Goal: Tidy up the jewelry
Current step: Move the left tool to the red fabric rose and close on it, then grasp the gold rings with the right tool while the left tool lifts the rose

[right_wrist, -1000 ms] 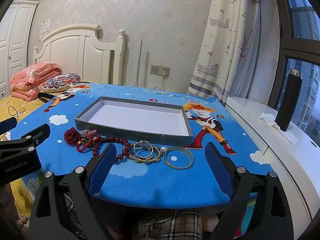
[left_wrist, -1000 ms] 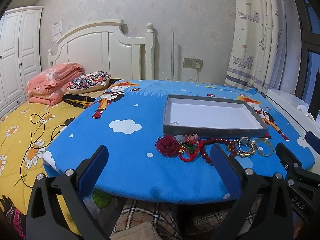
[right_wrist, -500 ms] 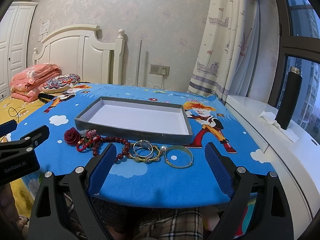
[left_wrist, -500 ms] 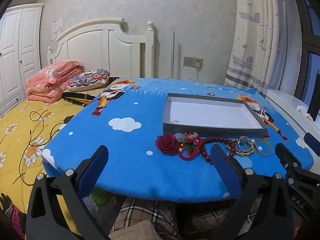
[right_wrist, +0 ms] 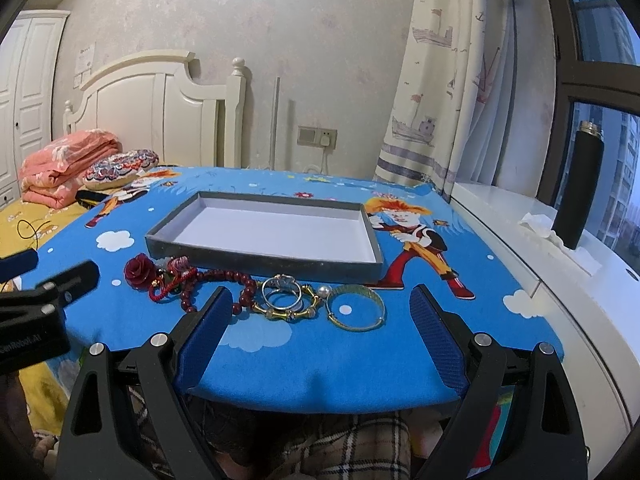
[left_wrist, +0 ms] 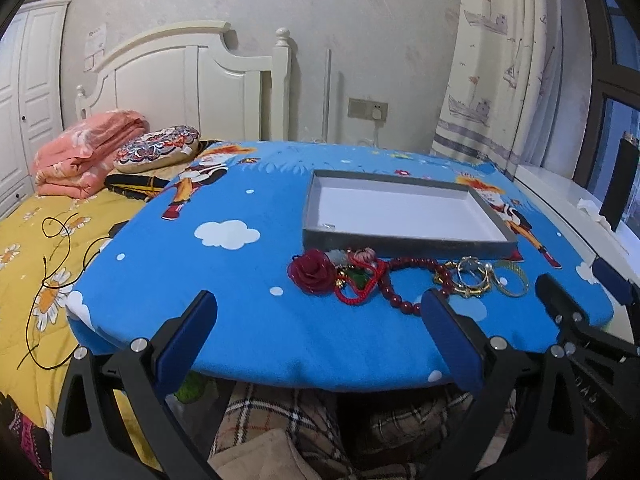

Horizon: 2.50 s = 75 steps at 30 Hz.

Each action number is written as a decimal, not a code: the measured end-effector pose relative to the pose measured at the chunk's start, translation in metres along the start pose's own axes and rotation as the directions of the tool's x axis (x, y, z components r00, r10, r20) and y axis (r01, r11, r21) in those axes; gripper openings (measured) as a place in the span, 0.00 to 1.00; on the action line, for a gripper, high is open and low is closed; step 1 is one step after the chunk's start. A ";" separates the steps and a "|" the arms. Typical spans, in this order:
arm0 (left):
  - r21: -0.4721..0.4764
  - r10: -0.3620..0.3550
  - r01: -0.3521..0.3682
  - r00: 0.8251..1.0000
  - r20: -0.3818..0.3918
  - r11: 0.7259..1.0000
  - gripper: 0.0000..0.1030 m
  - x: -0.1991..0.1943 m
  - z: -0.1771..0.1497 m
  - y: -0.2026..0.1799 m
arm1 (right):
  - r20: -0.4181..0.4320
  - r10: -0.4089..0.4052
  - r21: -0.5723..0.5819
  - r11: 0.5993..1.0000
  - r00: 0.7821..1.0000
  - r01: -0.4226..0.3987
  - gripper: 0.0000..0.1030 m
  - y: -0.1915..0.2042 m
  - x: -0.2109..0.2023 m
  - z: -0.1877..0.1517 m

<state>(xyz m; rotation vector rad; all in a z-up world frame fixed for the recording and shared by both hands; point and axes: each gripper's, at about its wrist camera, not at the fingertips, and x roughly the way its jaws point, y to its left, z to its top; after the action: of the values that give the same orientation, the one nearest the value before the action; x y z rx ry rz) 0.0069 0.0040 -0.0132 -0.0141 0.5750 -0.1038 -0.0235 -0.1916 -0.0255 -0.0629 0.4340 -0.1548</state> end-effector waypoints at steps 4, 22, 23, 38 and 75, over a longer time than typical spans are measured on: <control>-0.009 0.029 -0.029 1.000 -0.004 1.000 0.96 0.005 -0.003 0.003 | -0.017 0.014 0.036 0.999 1.000 -0.014 0.82 -0.011 0.006 -0.006; -0.011 0.050 -0.051 0.997 -0.063 0.999 0.95 0.080 -0.011 0.035 | -0.047 0.043 0.088 0.995 0.998 -0.038 0.78 -0.030 0.041 -0.031; -0.003 0.051 -0.051 0.997 -0.065 0.999 0.95 0.085 -0.011 0.035 | -0.044 0.047 0.088 0.995 0.998 -0.043 0.77 -0.029 0.042 -0.032; 0.024 0.032 -0.029 0.994 -0.106 0.999 0.77 0.140 0.008 0.025 | -0.047 0.132 0.027 0.991 0.990 -0.131 0.71 -0.004 0.065 -0.031; 0.046 -0.006 0.006 1.000 -0.002 0.999 0.42 0.099 -0.003 0.027 | -0.071 0.195 0.026 0.981 0.978 -0.194 0.36 0.017 0.099 -0.012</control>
<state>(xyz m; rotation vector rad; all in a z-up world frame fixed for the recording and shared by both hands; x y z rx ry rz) 0.0908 0.0210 -0.0703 0.0292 0.5745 -0.1226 0.0623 -0.1916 -0.0787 0.0037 0.5088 0.0319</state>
